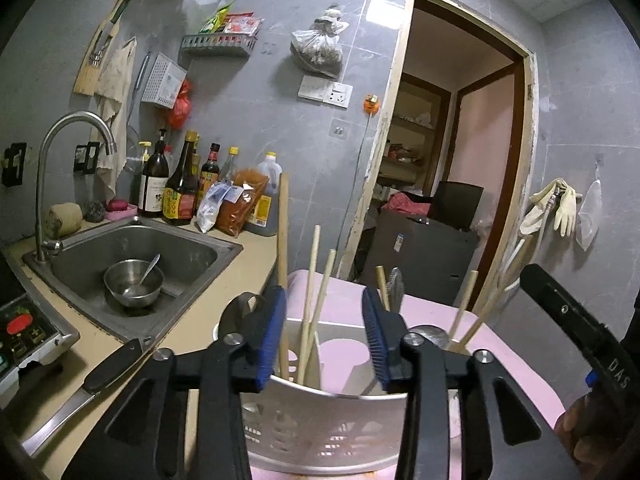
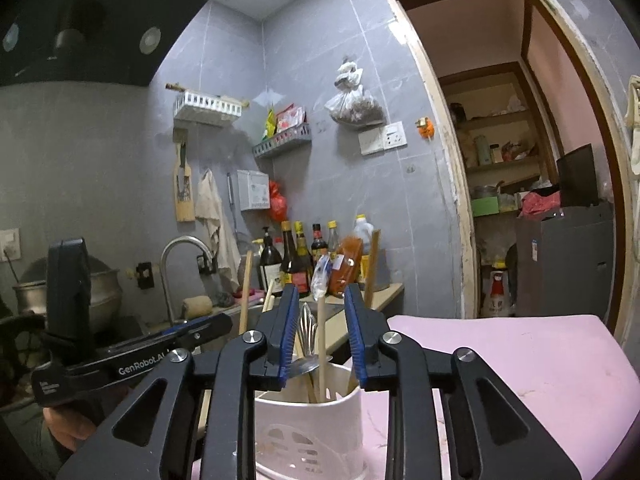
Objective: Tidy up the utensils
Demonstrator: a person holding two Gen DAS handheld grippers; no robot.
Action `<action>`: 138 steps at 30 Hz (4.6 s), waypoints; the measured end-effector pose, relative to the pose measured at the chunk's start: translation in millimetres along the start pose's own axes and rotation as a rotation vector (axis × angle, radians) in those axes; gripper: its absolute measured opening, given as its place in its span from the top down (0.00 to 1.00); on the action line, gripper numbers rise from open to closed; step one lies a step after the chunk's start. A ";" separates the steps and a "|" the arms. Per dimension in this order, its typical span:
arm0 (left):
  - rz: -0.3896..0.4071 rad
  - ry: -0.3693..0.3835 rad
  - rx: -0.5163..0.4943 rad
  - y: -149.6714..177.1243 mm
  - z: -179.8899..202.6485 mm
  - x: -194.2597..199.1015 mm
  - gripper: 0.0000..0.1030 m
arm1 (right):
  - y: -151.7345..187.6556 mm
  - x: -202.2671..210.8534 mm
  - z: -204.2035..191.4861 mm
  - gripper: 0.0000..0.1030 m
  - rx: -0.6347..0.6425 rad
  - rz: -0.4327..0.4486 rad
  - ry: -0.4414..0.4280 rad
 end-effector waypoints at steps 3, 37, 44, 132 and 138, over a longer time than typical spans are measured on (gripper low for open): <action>0.000 0.016 -0.001 -0.9 9.1 6.8 0.60 | -5.3 10.2 6.1 0.62 -0.003 0.004 0.016; 0.002 -0.050 -0.110 65.9 75.1 97.9 0.03 | 21.3 174.9 37.1 0.00 0.059 -0.163 0.343; 0.000 -0.057 -0.104 87.9 70.8 111.9 0.03 | 40.7 202.3 36.5 0.00 0.074 -0.167 0.441; 0.045 -0.088 -0.101 119.3 67.5 141.2 0.03 | 63.9 220.1 34.7 0.00 0.084 -0.196 0.495; 0.046 -0.087 -0.104 119.6 67.9 141.2 0.03 | 61.4 220.4 33.3 0.00 0.085 -0.201 0.495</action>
Point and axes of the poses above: each gripper's, at about its wrist camera, not at the fingertips, and x roughly against the way its jaws point, z to its right, y to its underside, the point moved 8 cm from there along -x, roughly the way its jaws point, and after that the axes turned 10 degrees about x, right-handed, at the moved point
